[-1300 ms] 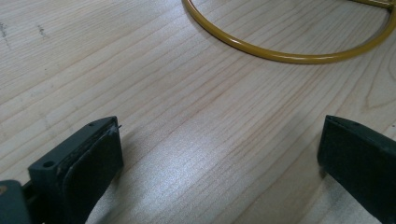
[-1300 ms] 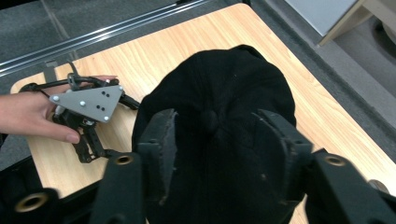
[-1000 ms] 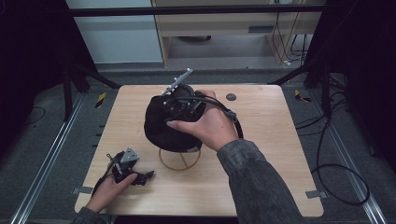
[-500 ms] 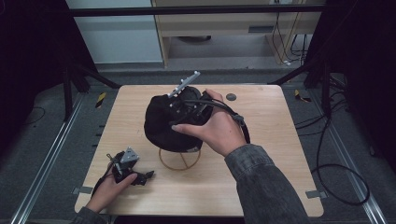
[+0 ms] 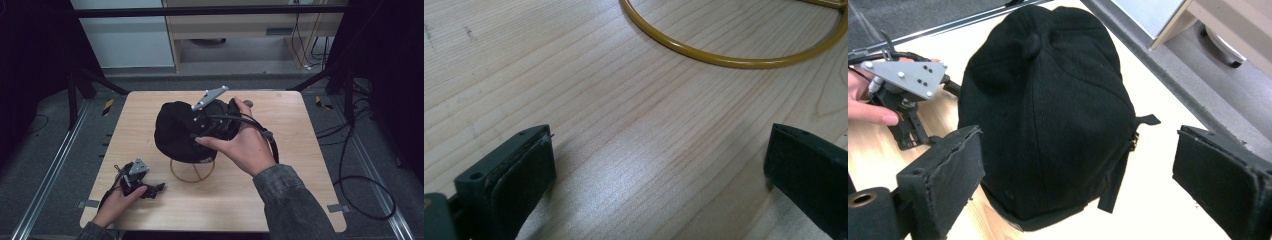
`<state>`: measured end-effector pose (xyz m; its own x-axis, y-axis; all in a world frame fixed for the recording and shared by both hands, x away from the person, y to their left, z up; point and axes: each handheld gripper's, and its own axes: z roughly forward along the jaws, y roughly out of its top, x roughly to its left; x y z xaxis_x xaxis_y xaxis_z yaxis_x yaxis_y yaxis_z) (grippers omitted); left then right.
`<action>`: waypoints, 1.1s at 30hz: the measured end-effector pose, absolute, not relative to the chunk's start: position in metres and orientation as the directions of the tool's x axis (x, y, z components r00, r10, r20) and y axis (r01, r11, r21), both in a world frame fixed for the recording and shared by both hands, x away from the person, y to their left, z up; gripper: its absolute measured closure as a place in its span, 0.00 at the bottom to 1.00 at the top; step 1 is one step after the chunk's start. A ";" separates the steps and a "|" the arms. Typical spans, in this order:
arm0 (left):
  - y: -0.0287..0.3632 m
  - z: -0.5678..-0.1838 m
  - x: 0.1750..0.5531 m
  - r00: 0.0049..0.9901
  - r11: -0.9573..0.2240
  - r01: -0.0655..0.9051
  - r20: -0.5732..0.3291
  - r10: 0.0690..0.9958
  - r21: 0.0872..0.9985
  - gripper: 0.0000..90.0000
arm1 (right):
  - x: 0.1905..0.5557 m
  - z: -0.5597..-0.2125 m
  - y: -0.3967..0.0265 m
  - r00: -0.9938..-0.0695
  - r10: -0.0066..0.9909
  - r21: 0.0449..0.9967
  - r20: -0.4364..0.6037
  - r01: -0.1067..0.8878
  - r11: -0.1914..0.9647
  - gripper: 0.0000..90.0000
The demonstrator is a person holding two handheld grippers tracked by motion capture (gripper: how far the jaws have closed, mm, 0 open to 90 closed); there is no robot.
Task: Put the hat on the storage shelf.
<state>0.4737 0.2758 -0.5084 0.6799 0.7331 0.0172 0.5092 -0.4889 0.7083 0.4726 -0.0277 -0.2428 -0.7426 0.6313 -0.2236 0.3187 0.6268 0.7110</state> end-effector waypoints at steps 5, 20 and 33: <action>0.276 -0.509 0.474 0.679 -0.487 0.509 0.016 0.734 0.709 0.00 | 0.465 -0.247 -0.040 -0.749 0.624 0.713 -0.223 0.311 0.628 0.06; 0.276 -0.508 0.473 0.679 -0.488 0.510 0.018 0.734 0.708 0.00 | 0.453 -0.263 -0.084 -0.710 0.655 0.717 -0.260 0.311 0.623 0.06; 0.275 -0.509 0.473 0.676 -0.486 0.510 0.018 0.737 0.710 0.00 | 0.447 -0.289 -0.124 -0.665 0.703 0.719 -0.252 0.358 0.596 0.08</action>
<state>0.4730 0.2754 -0.5086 0.6762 0.7365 0.0176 0.5103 -0.4855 0.7099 0.4466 -0.1245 -0.2889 -0.6650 0.7031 -0.2517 0.3578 0.5958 0.7190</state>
